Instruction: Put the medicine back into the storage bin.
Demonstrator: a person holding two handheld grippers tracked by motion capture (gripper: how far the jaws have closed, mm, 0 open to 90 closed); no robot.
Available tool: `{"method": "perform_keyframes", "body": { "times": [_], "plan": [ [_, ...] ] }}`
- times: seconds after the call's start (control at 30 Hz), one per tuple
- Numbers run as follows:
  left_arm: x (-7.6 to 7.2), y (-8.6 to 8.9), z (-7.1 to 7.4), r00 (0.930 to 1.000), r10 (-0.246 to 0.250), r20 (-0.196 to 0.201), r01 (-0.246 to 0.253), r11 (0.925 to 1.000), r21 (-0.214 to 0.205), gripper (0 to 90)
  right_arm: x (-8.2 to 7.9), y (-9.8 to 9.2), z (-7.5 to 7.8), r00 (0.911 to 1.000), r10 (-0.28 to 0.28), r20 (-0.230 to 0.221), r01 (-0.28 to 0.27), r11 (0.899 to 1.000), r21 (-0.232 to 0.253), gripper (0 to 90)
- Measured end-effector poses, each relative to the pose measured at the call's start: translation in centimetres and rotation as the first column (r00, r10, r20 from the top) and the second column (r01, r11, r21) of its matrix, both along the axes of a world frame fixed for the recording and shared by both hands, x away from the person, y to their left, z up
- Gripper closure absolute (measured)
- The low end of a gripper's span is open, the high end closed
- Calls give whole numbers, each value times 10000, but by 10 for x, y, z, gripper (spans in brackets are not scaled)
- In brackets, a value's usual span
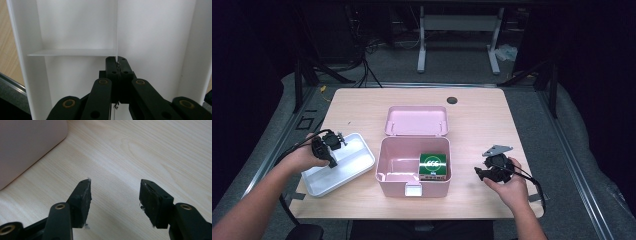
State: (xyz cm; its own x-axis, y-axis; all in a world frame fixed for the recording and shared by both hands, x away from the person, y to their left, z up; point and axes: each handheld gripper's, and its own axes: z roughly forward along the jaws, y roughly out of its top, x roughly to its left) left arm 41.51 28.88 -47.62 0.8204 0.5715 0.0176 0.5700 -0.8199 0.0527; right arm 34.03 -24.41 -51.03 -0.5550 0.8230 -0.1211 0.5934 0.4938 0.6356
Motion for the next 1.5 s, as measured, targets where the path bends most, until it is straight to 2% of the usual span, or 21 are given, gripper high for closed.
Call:
{"method": "perform_keyframes", "body": {
  "times": [0.13,0.33,0.83,0.97,1.03,1.3,1.5],
  "plan": [
    [-2,3,15,9999,26,164,-25,10000,-42,899,0,0,0,10000,35,-19,-35,10000,0,423],
    [-4,5,32,9998,100,158,-100,9999,-10,898,0,1,-1,10000,-24,-17,24,10000,-42,423],
    [-7,-5,79,9983,-374,444,382,9991,-175,898,0,0,0,10000,33,12,-33,10000,24,423],
    [-6,-14,91,9965,-637,544,649,9977,-215,898,0,0,-1,10000,65,17,-65,10000,19,423],
    [-6,-21,96,9943,-919,543,928,9956,-133,899,0,1,-1,10000,31,15,-31,10000,22,423],
    [-3,-47,104,9886,-1386,582,1396,9901,-132,898,0,1,-1,10000,20,14,-20,10000,-20,424],
    [-1,-72,107,9784,-1982,589,1993,9798,-142,898,0,1,-2,10000,50,-11,-50,10000,-10,425]
  ]
}}
